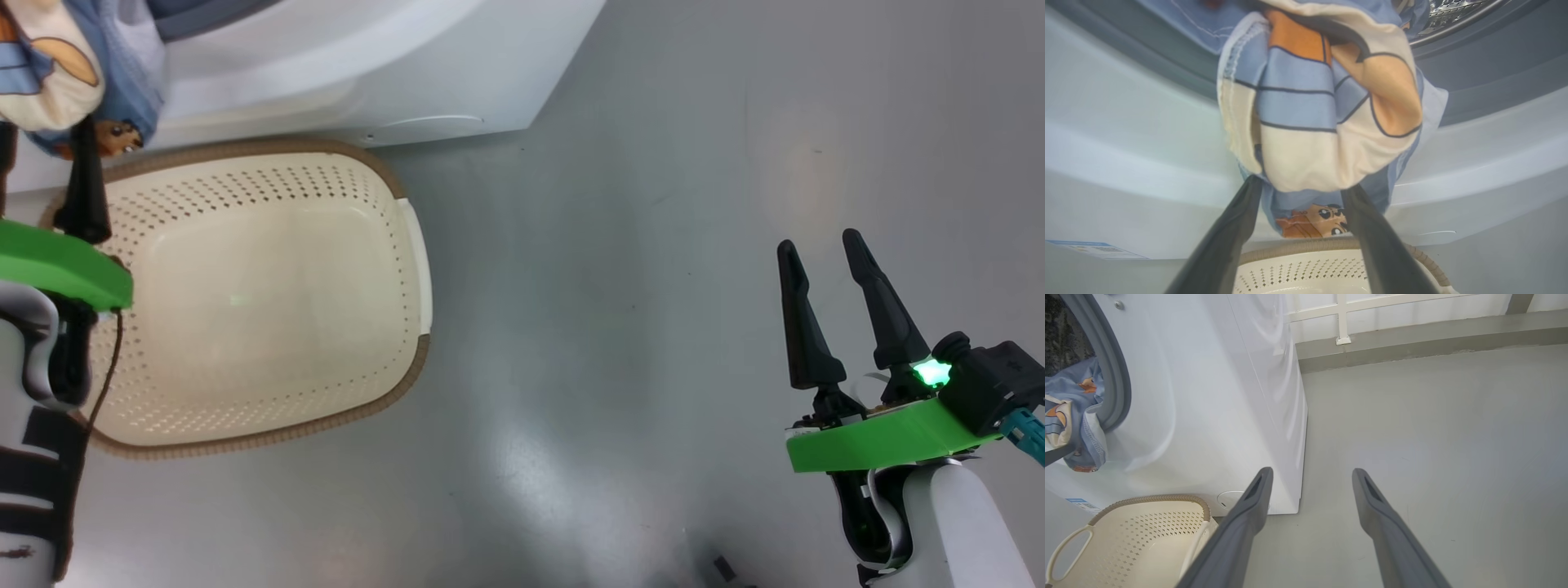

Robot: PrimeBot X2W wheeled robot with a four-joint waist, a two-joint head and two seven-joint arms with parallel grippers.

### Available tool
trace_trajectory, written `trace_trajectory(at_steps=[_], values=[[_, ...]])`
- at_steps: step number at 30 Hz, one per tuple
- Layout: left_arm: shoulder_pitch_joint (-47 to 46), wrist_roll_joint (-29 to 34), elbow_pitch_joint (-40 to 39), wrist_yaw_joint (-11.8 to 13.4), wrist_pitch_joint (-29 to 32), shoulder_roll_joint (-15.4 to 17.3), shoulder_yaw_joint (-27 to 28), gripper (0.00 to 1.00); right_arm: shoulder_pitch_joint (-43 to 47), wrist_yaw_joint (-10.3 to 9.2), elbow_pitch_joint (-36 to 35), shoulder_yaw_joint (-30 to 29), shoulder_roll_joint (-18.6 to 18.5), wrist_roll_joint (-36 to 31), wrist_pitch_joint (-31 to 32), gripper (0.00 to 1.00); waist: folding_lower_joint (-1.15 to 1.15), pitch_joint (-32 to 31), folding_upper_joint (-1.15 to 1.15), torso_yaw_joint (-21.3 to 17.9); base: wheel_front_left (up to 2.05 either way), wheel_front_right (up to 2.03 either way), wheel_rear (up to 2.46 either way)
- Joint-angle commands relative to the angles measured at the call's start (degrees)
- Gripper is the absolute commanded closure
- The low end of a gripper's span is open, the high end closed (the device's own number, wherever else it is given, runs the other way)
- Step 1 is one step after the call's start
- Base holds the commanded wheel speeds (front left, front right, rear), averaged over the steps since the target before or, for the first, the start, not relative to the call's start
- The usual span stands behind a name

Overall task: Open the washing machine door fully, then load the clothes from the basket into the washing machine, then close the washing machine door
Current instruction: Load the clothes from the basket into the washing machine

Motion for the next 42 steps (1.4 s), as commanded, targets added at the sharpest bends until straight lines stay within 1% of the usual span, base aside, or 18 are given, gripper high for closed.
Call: trace_trajectory(at_steps=[1, 4, 5, 6, 7, 8, 9, 14, 20, 23, 26, 32, 39, 42], values=[[-1.5, -0.3, 0.1, -0.1, -0.3, 3.4, 1.4, 0.0, 0.2, 0.08, -1.4, 1.4, 0.3, -0.3, -0.3, 0.0, 0.0, 0.4, 0.0, -0.7, 0.0, 0.0, 0.0], [-2.2, -0.4, 0.6, -0.1, -0.3, 3.6, 1.5, 0.0, 0.1, 0.08, -1.5, 1.4, 0.4, -0.3, -0.3, 0.0, 0.0, 0.5, 0.0, -1.0, 0.0, 0.0, 0.0], [-2.7, -0.5, 0.8, -0.1, -0.3, 3.7, 1.6, 0.47, 0.1, 0.08, -1.5, 1.4, 0.4, -0.3, -0.3, 0.0, 0.0, 0.5, 0.0, -1.2, 0.0, 0.0, 0.0], [-2.9, -0.6, 0.7, -0.1, -0.3, 3.8, 1.8, 0.59, 0.1, 0.08, -1.6, 1.3, 0.5, -0.3, -0.3, 0.0, 0.0, 0.5, 0.0, -1.2, 0.0, 0.0, 0.0], [-3.0, -0.8, 0.7, -0.1, -0.3, 3.7, 2.1, 0.75, 0.1, 0.08, -1.6, 1.3, 0.5, -0.3, -0.3, 0.0, 0.0, 0.5, 0.0, -1.3, 0.0, 0.0, 0.0], [-3.0, -0.9, 0.6, -0.1, -0.3, 3.7, 2.3, 0.97, 0.1, 0.08, -1.6, 1.3, 0.5, -0.3, -0.3, 0.0, 0.0, 0.5, 0.0, -1.3, 0.0, 0.0, 0.0], [-3.0, -0.9, 0.5, -0.1, -0.3, 3.6, 2.4, 1.0, 0.1, 0.08, -1.6, 1.2, 0.5, -0.2, -0.3, 0.0, 0.0, 0.5, 0.0, -1.3, 0.0, 0.0, 0.0], [-3.2, -0.9, -1.0, -0.1, -0.3, 3.4, 2.4, 1.0, -0.1, 0.08, -1.7, 0.8, 0.6, -0.2, -0.3, 0.0, 0.0, 0.8, 0.0, -0.9, 0.0, 0.0, 0.0], [-3.1, -0.1, -7.4, -0.1, -0.3, 3.3, 4.0, 1.0, -0.4, 0.08, -1.9, 0.8, 0.7, 0.5, -0.3, 0.0, 0.0, 1.2, 0.0, -0.6, 0.0, 0.0, 0.0], [-4.0, 0.2, -9.8, -0.1, -0.3, 3.6, 4.4, 1.0, -0.6, 0.08, -1.8, 1.1, 0.7, 1.1, -0.3, 0.0, 0.0, 1.5, 0.0, -0.7, 0.0, 0.0, 0.0], [-5.8, 0.1, -10.3, -0.1, -0.3, 4.3, 4.5, 1.0, -0.9, 0.08, -1.7, 1.7, 0.7, 1.7, -0.3, 0.0, 0.0, 1.7, 0.0, -1.3, 0.0, 0.0, 0.0], [-11.2, -0.1, -5.9, -0.1, -0.3, 7.0, 2.1, 1.0, -0.9, 0.08, -1.6, 2.7, 0.7, 3.3, -0.3, 0.0, 0.0, 2.0, 0.0, -3.4, 0.0, 0.0, 0.0], [-20.8, -1.0, 4.7, -0.1, -0.3, 9.6, -4.9, 1.0, -0.7, 0.08, -1.5, 3.7, 0.7, 4.5, -0.3, 0.0, 0.0, 2.1, 0.0, -5.9, 0.0, 0.0, 0.0], [-25.5, -0.6, 6.7, -0.1, -0.3, 10.3, -6.4, 1.0, -0.8, 0.08, -1.5, 4.2, 0.7, 4.9, -0.3, 0.0, 0.0, 2.3, 0.0, -7.0, 0.0, 0.0, 0.0]])
